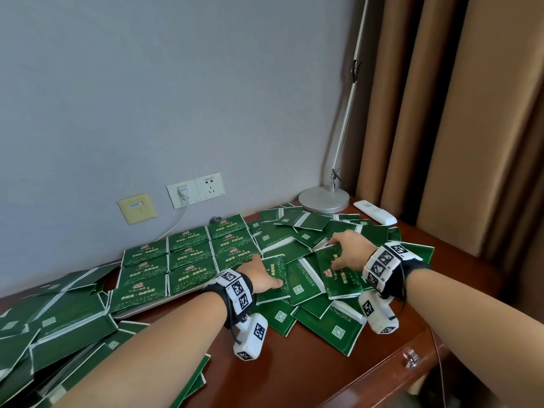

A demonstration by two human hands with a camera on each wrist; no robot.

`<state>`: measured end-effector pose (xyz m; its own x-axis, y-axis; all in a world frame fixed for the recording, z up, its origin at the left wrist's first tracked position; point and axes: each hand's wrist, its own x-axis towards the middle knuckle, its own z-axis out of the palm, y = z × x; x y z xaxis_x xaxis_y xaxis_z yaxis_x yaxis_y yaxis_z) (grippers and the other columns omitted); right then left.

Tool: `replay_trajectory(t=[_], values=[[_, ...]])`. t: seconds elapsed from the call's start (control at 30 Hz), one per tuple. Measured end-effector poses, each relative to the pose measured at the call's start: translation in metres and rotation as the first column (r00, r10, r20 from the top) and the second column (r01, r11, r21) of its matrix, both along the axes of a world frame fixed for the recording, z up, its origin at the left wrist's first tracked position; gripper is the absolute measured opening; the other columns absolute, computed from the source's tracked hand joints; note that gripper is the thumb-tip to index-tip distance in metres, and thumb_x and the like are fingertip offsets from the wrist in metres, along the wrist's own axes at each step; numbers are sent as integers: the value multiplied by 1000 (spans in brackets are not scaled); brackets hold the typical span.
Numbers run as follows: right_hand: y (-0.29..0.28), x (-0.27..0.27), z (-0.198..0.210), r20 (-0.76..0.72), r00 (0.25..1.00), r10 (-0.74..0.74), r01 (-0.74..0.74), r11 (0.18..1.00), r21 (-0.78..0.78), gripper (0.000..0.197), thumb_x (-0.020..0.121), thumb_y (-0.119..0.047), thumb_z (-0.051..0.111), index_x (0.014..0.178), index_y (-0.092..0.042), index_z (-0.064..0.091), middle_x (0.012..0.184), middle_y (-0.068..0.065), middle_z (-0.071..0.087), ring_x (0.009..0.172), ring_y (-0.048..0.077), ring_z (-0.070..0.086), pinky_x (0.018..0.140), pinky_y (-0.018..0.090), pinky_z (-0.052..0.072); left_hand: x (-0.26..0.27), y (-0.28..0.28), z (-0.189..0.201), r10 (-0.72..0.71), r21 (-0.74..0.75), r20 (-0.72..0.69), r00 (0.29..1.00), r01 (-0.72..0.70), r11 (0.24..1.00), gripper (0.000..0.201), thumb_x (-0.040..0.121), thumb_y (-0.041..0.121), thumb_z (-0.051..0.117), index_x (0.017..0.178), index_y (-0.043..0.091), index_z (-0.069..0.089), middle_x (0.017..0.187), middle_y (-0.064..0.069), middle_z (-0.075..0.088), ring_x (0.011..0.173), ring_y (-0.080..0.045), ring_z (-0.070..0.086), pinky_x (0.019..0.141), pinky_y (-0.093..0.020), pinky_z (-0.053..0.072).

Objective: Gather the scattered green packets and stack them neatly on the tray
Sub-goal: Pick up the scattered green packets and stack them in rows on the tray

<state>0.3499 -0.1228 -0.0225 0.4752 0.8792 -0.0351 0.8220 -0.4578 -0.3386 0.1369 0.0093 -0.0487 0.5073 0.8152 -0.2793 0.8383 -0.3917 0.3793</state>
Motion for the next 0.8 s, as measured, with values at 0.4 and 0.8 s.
replay_trajectory(t=[0.4,0.8], values=[[-6,-11,25,-185,981,-56,84,985,150,37,82,-12,64,117,-21,60,110,2,64,91,16,64,78,30,56,-6,-12,11,28,39,219,975,-37,999,85,71,10,80,141,17,31,99,-8,60,84,-24,65,67,-36,57],[21,-37,64,-385,920,-70,204,926,319,30,83,-2,53,106,-16,67,82,3,66,74,25,69,63,38,60,-42,20,35,279,-215,632,723,-182,959,59,75,-12,68,127,13,54,93,-8,56,64,-18,54,59,-34,55]])
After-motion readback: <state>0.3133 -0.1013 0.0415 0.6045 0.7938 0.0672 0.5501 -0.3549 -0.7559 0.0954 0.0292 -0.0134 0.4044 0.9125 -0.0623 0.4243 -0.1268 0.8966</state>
